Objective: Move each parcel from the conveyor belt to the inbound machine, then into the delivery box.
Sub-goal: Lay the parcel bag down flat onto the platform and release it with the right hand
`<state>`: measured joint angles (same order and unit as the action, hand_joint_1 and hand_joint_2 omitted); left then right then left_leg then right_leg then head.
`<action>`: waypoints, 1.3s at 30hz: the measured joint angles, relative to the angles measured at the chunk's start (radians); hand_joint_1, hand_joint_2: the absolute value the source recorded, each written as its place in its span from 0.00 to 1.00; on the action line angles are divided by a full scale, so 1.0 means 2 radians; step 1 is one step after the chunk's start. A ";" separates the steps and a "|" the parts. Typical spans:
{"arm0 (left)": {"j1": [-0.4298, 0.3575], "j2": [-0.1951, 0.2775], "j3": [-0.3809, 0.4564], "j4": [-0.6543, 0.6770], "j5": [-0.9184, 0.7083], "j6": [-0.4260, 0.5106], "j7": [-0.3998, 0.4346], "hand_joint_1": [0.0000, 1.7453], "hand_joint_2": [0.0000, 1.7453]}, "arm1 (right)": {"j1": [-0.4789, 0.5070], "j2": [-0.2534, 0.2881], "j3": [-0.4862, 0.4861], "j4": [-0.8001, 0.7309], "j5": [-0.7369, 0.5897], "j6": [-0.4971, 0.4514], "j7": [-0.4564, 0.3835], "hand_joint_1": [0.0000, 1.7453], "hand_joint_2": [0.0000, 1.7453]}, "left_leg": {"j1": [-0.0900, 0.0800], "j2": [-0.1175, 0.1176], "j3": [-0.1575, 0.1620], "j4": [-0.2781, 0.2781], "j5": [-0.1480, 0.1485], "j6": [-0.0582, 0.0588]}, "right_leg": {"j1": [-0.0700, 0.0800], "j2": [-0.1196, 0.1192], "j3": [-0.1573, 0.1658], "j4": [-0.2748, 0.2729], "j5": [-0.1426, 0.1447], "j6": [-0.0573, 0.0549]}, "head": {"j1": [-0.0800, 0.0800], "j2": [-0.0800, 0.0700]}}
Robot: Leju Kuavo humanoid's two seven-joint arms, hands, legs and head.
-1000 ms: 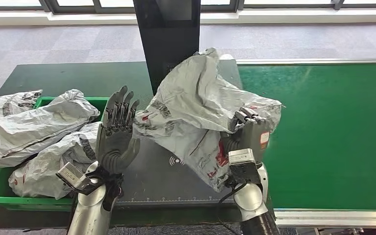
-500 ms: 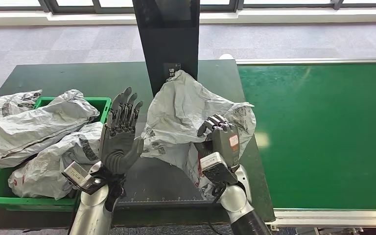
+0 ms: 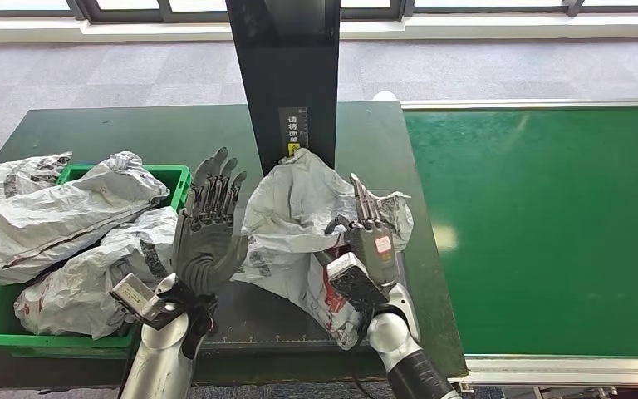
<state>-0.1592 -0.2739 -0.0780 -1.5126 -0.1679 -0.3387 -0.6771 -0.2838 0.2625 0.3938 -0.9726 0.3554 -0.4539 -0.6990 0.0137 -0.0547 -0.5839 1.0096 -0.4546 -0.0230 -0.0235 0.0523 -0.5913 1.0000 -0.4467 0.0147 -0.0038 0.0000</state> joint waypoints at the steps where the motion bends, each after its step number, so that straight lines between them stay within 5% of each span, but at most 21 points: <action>1: 0.000 0.000 -0.001 0.001 0.000 0.000 0.000 0.00 1.00 | 0.001 0.000 0.000 0.001 0.001 0.003 0.000 0.00 0.00 | 0.000 0.000 0.000 0.000 0.000 0.000 | 0.000 0.000 0.000 0.000 0.000 0.000 | 0.000 0.000; 11: -0.003 0.000 -0.007 0.013 -0.028 0.018 0.000 0.00 1.00 | 0.028 0.000 -0.004 -0.041 -0.023 0.021 0.000 0.00 0.00 | 0.000 0.000 0.000 0.000 0.000 0.000 | 0.000 0.000 0.000 0.000 0.000 0.000 | 0.000 0.000; 23: -0.039 -0.003 -0.046 0.098 -0.172 0.136 0.022 0.00 1.00 | 0.079 -0.011 -0.004 -0.219 -0.078 -0.019 -0.001 0.00 0.00 | 0.000 0.001 0.000 0.000 0.000 0.000 | 0.000 0.001 -0.001 0.000 0.000 0.000 | 0.000 0.000; 32: -0.069 -0.003 -0.083 0.213 -0.375 0.266 0.123 0.00 1.00 | 0.084 -0.017 -0.006 -0.251 -0.087 -0.010 -0.001 0.00 0.00 | 0.000 0.001 0.000 0.000 0.000 0.000 | 0.000 0.001 -0.001 0.000 0.000 0.000 | 0.000 0.000; 39: -0.078 -0.005 -0.096 0.282 -0.417 0.311 0.134 0.00 1.00 | 0.084 -0.017 -0.019 -0.250 -0.087 0.013 -0.001 0.00 0.00 | 0.000 0.001 0.000 0.000 0.000 0.000 | 0.000 0.001 -0.001 0.000 0.000 0.000 | 0.000 0.000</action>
<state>-0.3147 -0.2849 -0.2706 -0.9481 -1.0028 0.2840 -0.4090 -0.1158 0.2285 0.3565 -1.4730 0.1812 -0.4288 -0.7002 0.0136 -0.0532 -0.5848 1.0097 -0.4548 -0.0231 -0.0238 0.0543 -0.5929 0.9997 -0.4460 0.0147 -0.0038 0.0000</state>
